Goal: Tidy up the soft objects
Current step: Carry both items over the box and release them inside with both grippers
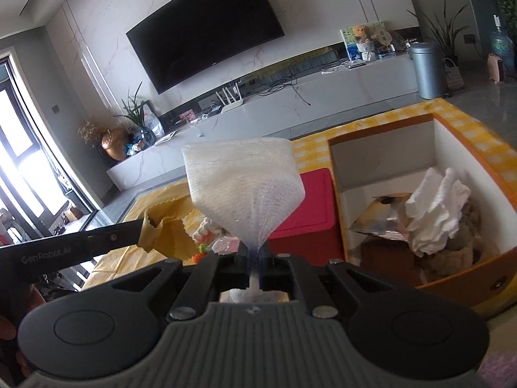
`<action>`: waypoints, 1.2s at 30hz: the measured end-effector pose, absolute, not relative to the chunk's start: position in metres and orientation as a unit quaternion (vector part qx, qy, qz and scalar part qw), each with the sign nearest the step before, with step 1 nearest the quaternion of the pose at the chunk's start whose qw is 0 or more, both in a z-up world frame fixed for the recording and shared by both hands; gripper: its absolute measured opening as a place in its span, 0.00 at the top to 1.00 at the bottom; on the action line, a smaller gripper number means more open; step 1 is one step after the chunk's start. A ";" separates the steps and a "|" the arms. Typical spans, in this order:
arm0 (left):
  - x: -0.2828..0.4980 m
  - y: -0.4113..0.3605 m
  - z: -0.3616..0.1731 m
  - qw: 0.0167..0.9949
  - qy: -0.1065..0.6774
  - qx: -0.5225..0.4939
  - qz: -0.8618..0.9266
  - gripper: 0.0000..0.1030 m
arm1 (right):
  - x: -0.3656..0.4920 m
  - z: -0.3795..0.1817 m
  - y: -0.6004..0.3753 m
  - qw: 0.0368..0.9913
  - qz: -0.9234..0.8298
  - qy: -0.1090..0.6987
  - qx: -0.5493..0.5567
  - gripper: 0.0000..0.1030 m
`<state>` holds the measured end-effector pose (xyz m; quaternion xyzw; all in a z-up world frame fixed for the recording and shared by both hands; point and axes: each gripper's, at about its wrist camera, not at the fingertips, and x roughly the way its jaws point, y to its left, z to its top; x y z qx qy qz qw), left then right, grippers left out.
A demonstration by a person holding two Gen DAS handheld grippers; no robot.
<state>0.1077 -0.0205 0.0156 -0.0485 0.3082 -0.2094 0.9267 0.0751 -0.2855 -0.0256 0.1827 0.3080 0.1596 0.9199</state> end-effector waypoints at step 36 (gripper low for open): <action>0.204 -0.210 -0.074 0.792 0.482 0.175 -0.331 0.91 | 0.166 -0.100 -0.390 0.842 0.125 0.509 0.130 0.97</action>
